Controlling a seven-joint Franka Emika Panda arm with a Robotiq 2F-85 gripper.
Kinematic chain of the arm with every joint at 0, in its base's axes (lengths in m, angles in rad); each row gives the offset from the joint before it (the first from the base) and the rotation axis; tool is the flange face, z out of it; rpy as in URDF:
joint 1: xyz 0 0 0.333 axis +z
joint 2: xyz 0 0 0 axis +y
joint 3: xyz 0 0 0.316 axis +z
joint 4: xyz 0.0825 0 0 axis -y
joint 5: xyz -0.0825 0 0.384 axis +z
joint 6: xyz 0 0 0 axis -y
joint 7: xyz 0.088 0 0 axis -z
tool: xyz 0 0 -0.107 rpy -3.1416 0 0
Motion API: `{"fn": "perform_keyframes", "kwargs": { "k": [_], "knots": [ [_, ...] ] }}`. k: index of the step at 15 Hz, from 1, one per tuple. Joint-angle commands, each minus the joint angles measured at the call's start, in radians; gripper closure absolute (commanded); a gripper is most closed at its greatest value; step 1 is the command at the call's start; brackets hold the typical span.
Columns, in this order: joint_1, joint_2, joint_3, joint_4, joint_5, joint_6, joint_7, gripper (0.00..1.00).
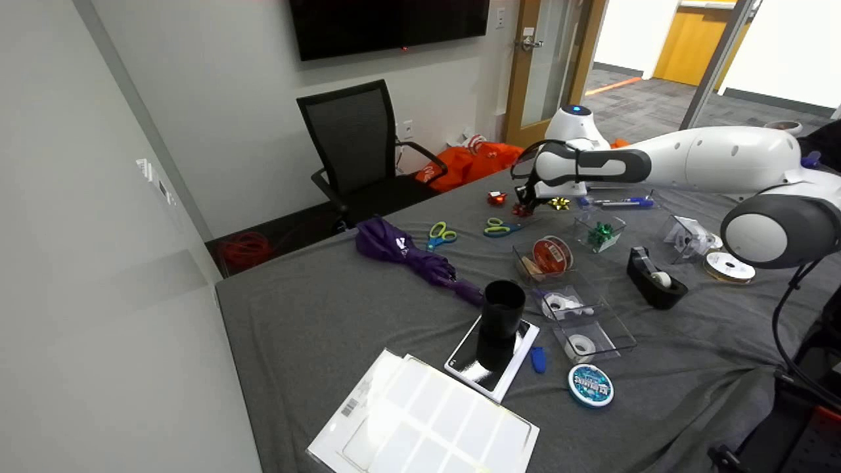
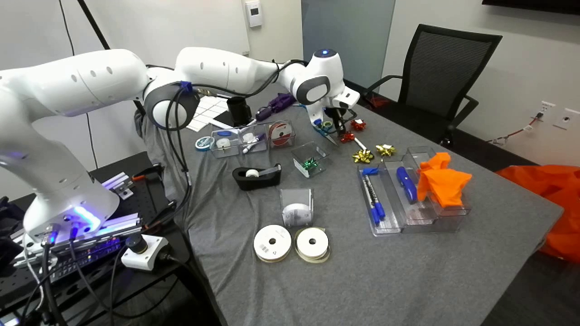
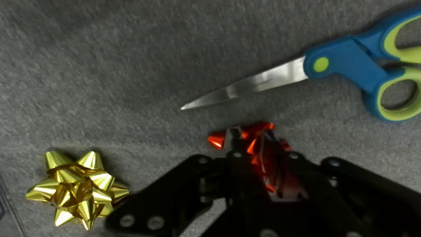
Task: Put the green and red decorating ribbons in the empty stationary holder to the right
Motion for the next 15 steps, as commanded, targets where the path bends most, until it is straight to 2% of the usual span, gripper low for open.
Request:
{"fn": "perform_keyframes", "kwargs": {
  "k": [1, 15],
  "knots": [
    [0.001, 0.0, -0.023, -0.011, 0.027, 0.012, 0.025, 1.0],
    [0.004, -0.002, -0.022, 0.06, 0.026, -0.036, 0.014, 1.0]
  ]
}}
